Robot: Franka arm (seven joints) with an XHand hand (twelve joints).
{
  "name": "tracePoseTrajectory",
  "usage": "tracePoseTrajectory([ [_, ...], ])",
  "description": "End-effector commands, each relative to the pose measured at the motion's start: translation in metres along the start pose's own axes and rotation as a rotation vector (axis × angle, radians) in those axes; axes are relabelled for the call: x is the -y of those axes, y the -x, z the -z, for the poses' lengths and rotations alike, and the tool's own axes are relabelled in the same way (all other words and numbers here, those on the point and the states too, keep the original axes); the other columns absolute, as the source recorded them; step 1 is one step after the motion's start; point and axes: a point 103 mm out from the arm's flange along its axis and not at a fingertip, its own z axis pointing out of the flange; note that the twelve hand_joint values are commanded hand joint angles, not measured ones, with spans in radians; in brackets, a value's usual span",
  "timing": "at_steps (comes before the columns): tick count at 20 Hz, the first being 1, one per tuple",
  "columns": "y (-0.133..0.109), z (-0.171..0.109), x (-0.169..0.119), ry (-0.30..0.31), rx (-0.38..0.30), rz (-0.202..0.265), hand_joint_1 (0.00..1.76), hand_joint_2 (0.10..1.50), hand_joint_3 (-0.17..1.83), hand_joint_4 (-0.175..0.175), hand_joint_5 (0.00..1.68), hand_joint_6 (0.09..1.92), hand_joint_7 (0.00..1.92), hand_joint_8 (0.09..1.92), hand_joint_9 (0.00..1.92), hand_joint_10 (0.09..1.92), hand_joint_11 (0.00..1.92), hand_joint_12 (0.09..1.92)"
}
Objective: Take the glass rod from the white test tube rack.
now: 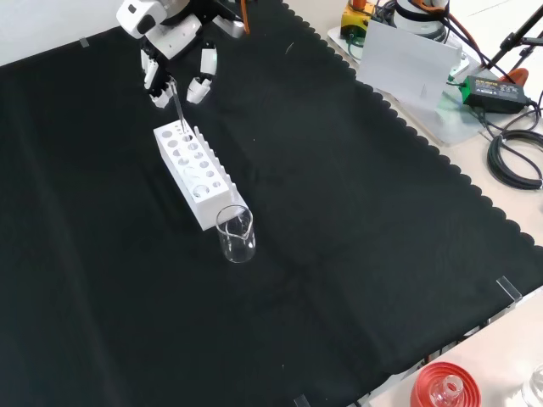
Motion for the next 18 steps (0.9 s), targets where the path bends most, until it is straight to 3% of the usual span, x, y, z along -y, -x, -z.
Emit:
tracePoseTrajectory([
  [1, -0.002, 0.000, -0.002, 0.046, 0.005, 0.011, 1.07, 0.95, 0.37, -0.169, 0.85, 1.06, 1.00, 0.78, 1.26, 0.61, 1.15, 1.12],
  [3, -0.002, 0.001, -0.002, 0.077, 0.008, 0.014, 1.12, 1.06, 0.19, -0.174, 0.88, 1.12, 1.07, 0.77, 1.33, 0.57, 1.29, 1.03],
  [5, -0.003, 0.002, -0.002, 0.113, 0.014, 0.016, 1.20, 1.07, 0.12, -0.104, 0.89, 1.11, 1.09, 0.88, 1.38, 0.56, 1.41, 0.89],
  [6, -0.004, 0.004, -0.001, 0.135, 0.012, 0.013, 1.23, 1.04, 0.16, -0.096, 0.89, 1.10, 1.10, 0.91, 1.39, 0.58, 1.44, 0.82],
  [11, -0.005, 0.017, 0.006, 0.174, 0.043, -0.005, 1.29, 0.74, 0.70, -0.160, 0.94, 1.12, 1.19, 0.99, 1.46, 0.67, 1.49, 0.72],
  [18, -0.004, 0.046, 0.029, 0.207, 0.101, -0.042, 1.30, 0.67, 0.83, -0.175, 0.96, 1.09, 1.22, 1.03, 1.58, 0.70, 1.56, 0.73],
])
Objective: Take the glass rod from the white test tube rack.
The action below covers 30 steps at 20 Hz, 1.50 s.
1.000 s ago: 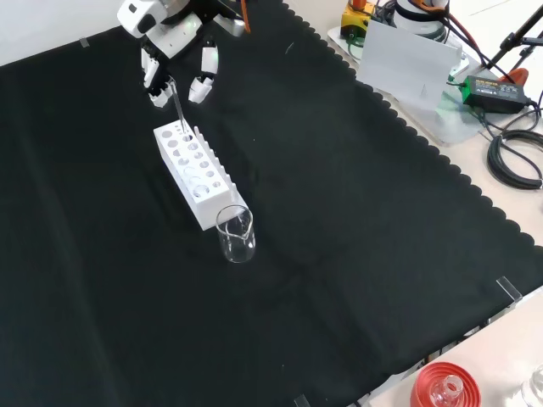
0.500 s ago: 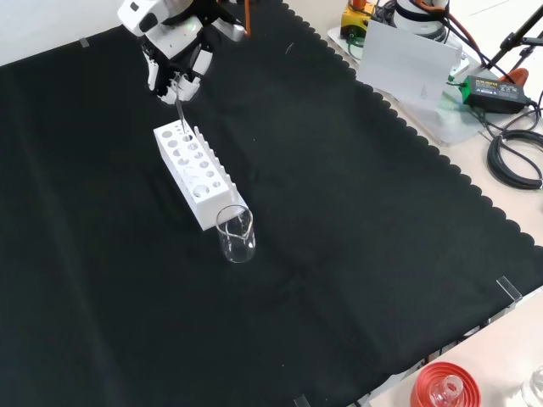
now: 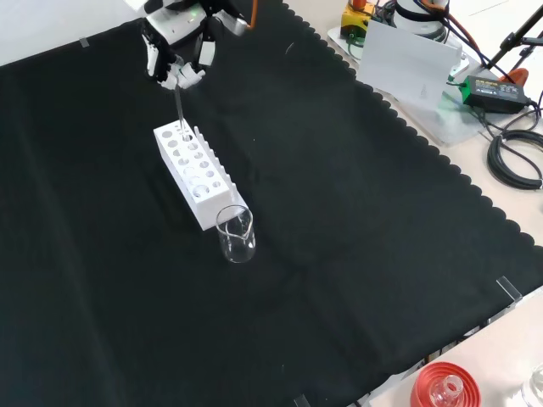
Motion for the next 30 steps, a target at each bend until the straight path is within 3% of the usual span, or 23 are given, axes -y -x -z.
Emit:
tracePoseTrajectory([
  [1, 0.000, 0.033, 0.019, 0.029, 0.062, -0.036, 1.30, 0.66, 0.83, -0.175, 0.97, 1.08, 1.22, 1.04, 1.59, 0.70, 1.56, 0.74],
  [14, -0.006, 0.126, 0.065, 0.164, 0.079, -0.069, 1.30, 0.66, 0.84, -0.175, 0.97, 1.06, 1.22, 1.06, 1.65, 0.66, 1.57, 0.75],
  [20, -0.011, 0.142, 0.068, 0.189, 0.062, -0.065, 1.30, 0.66, 0.84, -0.175, 0.97, 1.06, 1.22, 1.06, 1.67, 0.65, 1.57, 0.75],
  [30, -0.028, 0.143, 0.069, 0.201, 0.059, -0.031, 1.30, 0.66, 0.83, -0.175, 0.98, 1.05, 1.22, 1.07, 1.67, 0.64, 1.57, 0.75],
])
